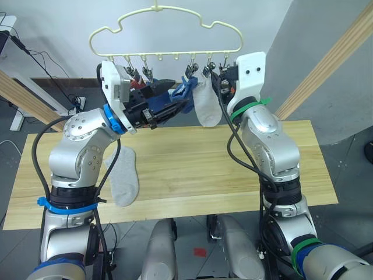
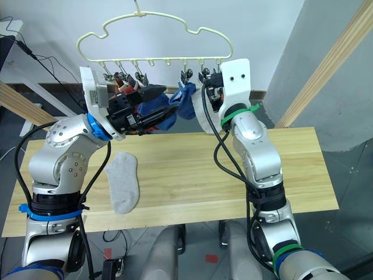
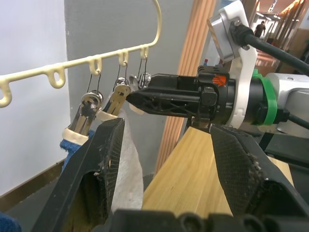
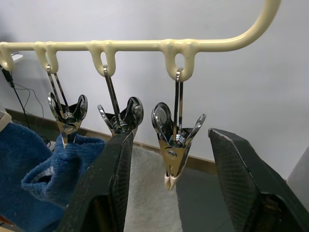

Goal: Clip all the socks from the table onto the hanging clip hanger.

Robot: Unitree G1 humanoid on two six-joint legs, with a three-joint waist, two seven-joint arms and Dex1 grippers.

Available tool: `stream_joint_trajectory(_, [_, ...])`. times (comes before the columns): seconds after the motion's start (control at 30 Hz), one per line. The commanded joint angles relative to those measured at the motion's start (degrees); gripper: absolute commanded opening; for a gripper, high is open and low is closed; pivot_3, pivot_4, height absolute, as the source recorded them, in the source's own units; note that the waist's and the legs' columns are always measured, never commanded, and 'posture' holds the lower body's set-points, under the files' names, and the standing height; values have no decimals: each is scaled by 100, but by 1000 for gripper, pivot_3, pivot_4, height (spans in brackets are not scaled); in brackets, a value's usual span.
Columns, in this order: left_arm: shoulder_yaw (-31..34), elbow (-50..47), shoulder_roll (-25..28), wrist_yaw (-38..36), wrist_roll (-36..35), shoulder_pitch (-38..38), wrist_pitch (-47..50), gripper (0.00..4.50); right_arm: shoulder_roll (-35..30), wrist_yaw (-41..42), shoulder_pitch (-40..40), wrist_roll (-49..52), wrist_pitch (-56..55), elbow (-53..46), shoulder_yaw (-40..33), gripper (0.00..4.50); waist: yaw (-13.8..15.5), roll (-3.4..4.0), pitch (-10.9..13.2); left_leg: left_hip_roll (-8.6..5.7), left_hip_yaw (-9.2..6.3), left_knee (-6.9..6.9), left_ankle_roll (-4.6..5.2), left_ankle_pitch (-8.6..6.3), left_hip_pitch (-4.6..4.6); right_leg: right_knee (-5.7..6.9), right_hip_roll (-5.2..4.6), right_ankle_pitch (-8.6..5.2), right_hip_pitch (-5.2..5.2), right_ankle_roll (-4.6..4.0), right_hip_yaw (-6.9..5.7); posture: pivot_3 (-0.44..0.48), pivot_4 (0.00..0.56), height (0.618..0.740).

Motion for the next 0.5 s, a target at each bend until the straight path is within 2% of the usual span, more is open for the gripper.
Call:
stream_joint_trajectory(0.03, [5, -97, -7, -35, 17, -65, -125, 3088, 77, 70, -181, 57, -202, -103, -14, 2573, -1, 0, 0, 0, 0, 0, 0, 0, 0, 1, 0, 0, 0, 0, 0, -40, 372, 740])
stream_joint_trajectory(0.5, [-16, -136, 7, -39, 65, -32, -137, 3088, 201, 233, -341, 115, -415, 147, 15, 2573, 5, 0, 0, 1, -2, 1, 0, 0, 0, 1, 0, 1, 0, -1, -1, -31, 371, 740])
